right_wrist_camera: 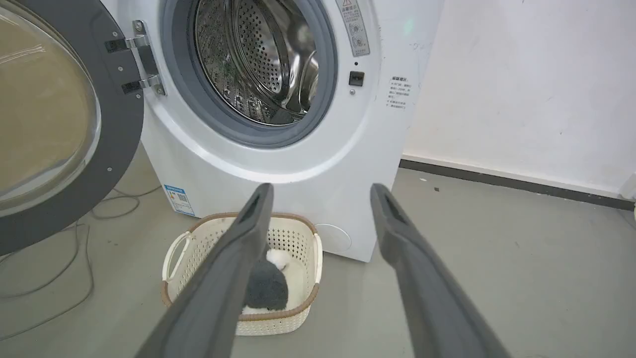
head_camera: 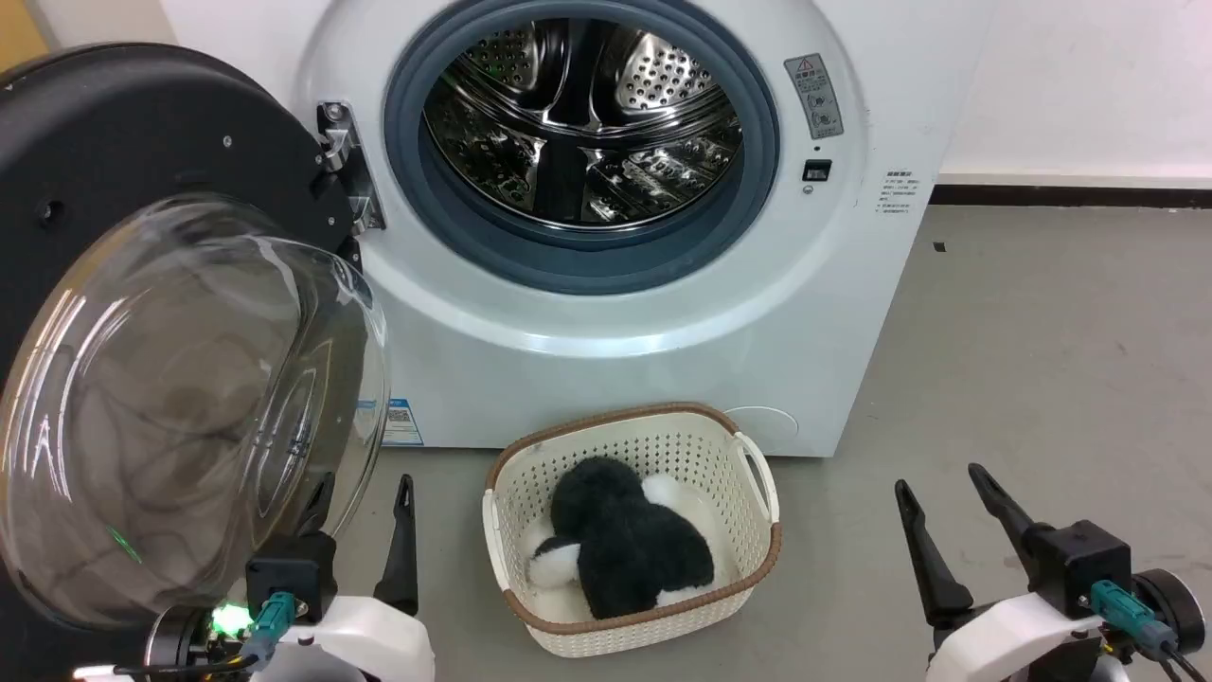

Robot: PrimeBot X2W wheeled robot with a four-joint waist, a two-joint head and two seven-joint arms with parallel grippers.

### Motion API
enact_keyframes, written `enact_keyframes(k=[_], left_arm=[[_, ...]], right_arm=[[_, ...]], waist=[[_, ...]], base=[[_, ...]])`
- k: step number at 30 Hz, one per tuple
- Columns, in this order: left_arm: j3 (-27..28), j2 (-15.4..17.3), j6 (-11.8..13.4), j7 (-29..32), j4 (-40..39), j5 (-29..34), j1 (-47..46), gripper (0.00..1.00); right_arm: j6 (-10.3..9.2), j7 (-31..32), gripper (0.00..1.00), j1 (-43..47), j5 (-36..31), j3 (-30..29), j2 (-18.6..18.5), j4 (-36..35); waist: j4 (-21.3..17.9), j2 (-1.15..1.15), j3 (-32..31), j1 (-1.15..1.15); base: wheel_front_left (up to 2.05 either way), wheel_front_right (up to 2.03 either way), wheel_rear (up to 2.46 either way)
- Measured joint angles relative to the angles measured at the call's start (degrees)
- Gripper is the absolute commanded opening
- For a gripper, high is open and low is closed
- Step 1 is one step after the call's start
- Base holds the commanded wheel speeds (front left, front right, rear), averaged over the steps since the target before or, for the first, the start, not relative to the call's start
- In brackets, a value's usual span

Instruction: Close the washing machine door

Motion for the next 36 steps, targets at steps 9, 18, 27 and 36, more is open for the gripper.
enact_keyframes(k=[9, 18, 27, 36], left_arm=[[-0.2, 0.0, 0.3, -1.0, 0.0, 0.0, 0.0, 1.0], [-0.3, 0.0, 0.6, -2.2, 0.0, -0.4, 0.1, 1.0], [-0.3, 0.0, 1.0, -3.3, -0.1, -0.4, 0.3, 1.0], [-0.3, 0.0, 1.4, -4.3, -0.1, -0.5, 0.9, 1.0]], right_arm=[[0.0, -0.9, 1.0, 0.0, 0.8, 0.1, 0.0, 0.4], [0.0, -2.1, 1.0, 0.1, 1.4, 0.4, 0.0, 0.7], [0.0, -3.2, 1.0, 0.1, 2.6, 0.8, 0.0, 0.9], [0.0, -4.1, 1.0, 0.2, 3.4, 1.3, 0.0, 1.3]], waist=[[0.5, 0.0, -0.1, 0.0], [1.9, 0.0, -0.4, 0.0], [4.2, 0.0, -0.7, 0.0], [7.3, 0.0, -0.9, 0.0]], base=[[0.0, 0.0, 0.0], [0.0, 0.0, 0.0], [0.0, 0.0, 0.0], [0.0, 0.0, 0.0]])
